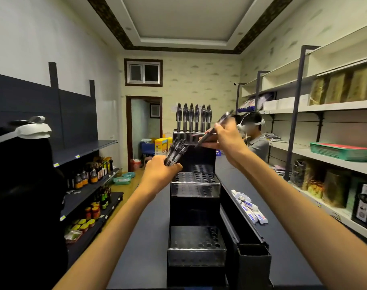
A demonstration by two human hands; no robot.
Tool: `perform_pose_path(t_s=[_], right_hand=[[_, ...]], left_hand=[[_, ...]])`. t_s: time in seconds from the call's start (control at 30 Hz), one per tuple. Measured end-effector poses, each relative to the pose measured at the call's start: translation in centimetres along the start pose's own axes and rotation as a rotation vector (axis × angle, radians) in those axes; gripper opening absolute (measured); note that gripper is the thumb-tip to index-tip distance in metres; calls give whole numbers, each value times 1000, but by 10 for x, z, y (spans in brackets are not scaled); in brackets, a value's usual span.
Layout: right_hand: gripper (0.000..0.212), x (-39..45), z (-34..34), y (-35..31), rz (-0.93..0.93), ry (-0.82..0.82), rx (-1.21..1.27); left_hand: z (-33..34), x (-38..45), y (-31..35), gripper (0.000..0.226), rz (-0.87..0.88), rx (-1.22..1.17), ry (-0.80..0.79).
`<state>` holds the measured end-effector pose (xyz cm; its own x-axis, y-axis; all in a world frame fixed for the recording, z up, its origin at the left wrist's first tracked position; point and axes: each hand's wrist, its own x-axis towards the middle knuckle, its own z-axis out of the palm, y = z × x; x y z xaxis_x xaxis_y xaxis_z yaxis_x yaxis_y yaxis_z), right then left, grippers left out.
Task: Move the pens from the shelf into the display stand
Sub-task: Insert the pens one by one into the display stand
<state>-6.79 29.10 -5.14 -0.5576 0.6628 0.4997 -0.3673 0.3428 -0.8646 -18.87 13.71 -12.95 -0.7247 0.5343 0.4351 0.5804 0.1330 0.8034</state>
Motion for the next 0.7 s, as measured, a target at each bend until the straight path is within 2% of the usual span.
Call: perform_pose_path(t_s=[0.13, 0.23, 0.37, 0.7], right_hand=[[11, 18, 5, -19, -271, 86, -274], [16, 30, 10, -23, -366, 99, -506], [18, 43, 12, -18, -390, 90, -670], [17, 60, 19, -15, -364, 17, -732]], left_hand=[[-1, 7, 3, 30, -19, -7, 34], [0, 7, 4, 30, -3, 18, 88], [-2, 8, 3, 32, 18, 31, 136], [-8, 10, 3, 28, 54, 46, 150]])
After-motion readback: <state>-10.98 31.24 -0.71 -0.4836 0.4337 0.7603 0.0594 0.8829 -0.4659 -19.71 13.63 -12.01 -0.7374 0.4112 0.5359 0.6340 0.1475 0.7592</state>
